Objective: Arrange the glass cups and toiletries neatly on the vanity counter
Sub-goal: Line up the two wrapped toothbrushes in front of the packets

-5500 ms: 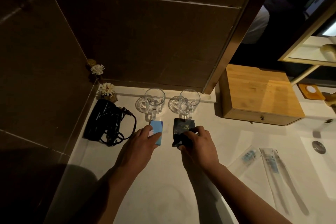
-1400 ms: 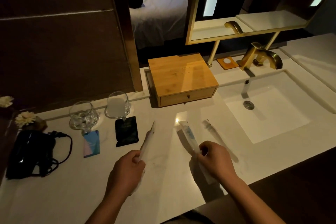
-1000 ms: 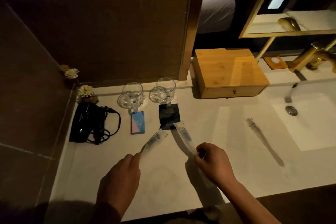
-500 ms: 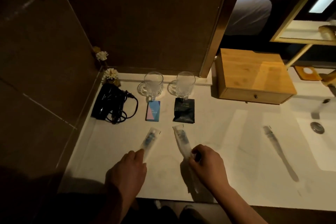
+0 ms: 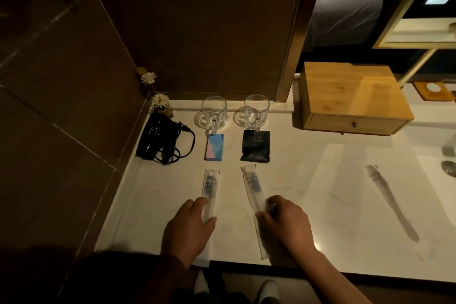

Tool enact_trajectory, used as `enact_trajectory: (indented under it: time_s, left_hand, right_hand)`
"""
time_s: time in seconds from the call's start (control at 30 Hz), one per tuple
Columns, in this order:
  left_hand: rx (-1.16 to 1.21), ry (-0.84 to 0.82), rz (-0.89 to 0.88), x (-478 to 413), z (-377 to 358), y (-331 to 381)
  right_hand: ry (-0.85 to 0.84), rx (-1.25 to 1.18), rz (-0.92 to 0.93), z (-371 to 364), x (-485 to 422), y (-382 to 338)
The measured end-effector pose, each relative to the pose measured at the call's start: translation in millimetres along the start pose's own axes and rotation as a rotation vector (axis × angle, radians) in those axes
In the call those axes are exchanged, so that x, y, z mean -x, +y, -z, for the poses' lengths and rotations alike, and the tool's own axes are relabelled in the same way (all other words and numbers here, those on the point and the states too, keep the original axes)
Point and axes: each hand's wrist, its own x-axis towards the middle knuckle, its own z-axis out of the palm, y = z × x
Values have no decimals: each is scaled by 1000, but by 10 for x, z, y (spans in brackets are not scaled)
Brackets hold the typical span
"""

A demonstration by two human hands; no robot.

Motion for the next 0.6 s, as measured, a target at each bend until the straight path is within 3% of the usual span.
enact_trajectory:
  time_s: [0.37, 0.6]
  left_hand:
    - [-111, -25, -155, -183, 105, -228]
    - [-262, 58, -515, -300, 68, -426]
  right_hand:
    - [54, -32, -131, -251, 83, -220]
    - [138, 5, -165, -295, 116, -271]
